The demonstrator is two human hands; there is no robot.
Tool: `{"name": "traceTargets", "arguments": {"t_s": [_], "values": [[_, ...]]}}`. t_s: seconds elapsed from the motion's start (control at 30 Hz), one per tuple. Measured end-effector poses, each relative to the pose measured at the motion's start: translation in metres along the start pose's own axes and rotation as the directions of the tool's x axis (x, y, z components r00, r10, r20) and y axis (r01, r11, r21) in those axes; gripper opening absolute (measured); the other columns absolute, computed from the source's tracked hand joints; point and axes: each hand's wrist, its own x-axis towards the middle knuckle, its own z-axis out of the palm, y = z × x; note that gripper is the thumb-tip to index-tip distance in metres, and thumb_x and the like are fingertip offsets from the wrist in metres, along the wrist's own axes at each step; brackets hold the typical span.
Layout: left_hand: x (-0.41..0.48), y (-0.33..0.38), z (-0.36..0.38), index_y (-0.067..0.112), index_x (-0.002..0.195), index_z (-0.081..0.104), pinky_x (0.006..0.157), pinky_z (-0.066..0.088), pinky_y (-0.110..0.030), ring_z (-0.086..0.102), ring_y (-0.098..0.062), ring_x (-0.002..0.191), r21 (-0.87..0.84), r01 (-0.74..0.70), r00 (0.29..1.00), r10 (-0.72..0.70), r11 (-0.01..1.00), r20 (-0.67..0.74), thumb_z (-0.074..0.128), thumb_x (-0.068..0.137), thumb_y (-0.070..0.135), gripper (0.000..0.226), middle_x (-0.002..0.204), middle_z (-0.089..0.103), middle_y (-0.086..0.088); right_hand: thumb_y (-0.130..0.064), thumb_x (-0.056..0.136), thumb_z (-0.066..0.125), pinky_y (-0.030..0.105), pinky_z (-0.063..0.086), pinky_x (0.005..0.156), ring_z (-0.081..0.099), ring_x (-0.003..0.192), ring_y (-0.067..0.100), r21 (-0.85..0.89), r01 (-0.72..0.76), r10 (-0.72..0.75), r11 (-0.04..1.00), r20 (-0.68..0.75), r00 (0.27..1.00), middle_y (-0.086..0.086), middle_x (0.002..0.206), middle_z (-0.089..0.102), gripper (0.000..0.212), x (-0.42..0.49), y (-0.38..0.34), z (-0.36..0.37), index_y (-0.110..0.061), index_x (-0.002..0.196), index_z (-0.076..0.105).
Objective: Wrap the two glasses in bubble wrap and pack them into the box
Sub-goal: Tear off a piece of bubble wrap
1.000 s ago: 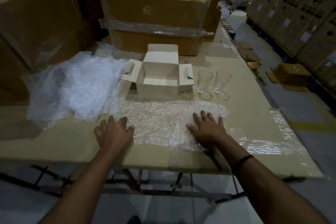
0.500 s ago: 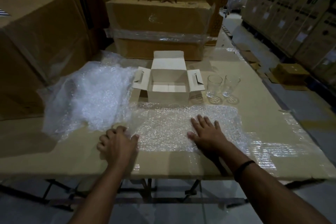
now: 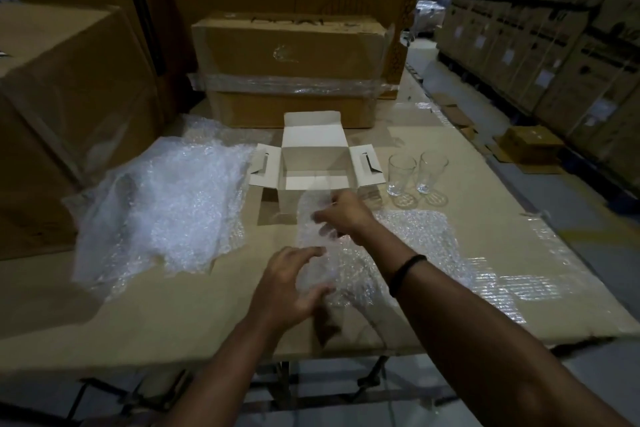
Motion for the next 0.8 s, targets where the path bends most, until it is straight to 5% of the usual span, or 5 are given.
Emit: {"name": "traceTargets", "arguments": {"t_s": [0.13,0.3,0.47,0.63,0.8], "values": [[0.012,-0.026,0.006,0.034,0.118,0.060,0.096,0.043,-0.045,0.055,-0.015,0.119,-0.059,-0.043,0.992,0.035,0.997,-0.121,0.043,0.088,0.071,0.050,0.129,0.060,0.007,-0.005,0.084,0.072,0.024,0.051,0.050,0.070,0.073,0.021,-0.024,-0.065,0.062,0.998,-0.122,0.991,0.013,0.092,0.067,0.025,0.003,0.023,-0.027,-0.003,0.105,0.061],[0.027,-0.029,0.029,0.044,0.139,0.044,0.114,0.008,-0.044,0.016,-0.016,0.147,0.291,0.073,0.914,-0.181,0.954,0.364,0.023,0.077,0.080,0.075,0.158,0.026,0.015,-0.010,0.081,0.077,0.022,0.048,0.045,0.066,0.059,0.016,-0.147,-0.164,0.129,0.975,-0.225,0.966,0.017,0.099,0.070,0.050,0.007,0.070,-0.058,-0.003,0.125,0.056],[0.031,-0.020,0.041,0.046,0.142,0.039,0.113,0.000,-0.043,0.007,-0.014,0.148,0.399,0.020,0.890,-0.198,0.917,0.410,0.021,0.070,0.086,0.084,0.161,0.016,0.013,-0.036,0.085,0.073,0.035,0.046,0.095,0.056,0.117,0.026,-0.460,-0.074,-0.113,0.885,-0.366,0.924,0.008,0.131,0.059,0.065,-0.003,0.100,-0.063,-0.018,0.141,0.045],[0.043,-0.021,0.050,0.041,0.153,0.017,0.115,-0.006,-0.053,-0.008,-0.015,0.150,0.505,-0.027,0.861,-0.236,0.863,0.451,0.009,0.078,0.080,0.084,0.162,-0.007,0.011,-0.055,0.098,0.036,0.048,0.012,0.119,0.014,0.149,0.023,-0.803,0.104,-0.211,0.586,-0.028,0.977,-0.001,0.162,0.017,0.063,-0.020,0.130,-0.043,-0.027,0.152,0.023],[0.043,-0.021,0.055,0.034,0.155,0.009,0.115,-0.002,-0.056,-0.003,-0.022,0.151,0.621,0.044,0.817,-0.386,0.783,0.428,0.020,0.089,0.076,0.079,0.164,-0.003,0.003,-0.050,0.102,0.028,0.045,0.004,0.121,0.007,0.150,0.017,-0.704,0.140,-0.207,0.696,-0.010,0.978,-0.002,0.163,0.013,0.058,-0.026,0.139,-0.053,-0.025,0.154,0.020]]}}
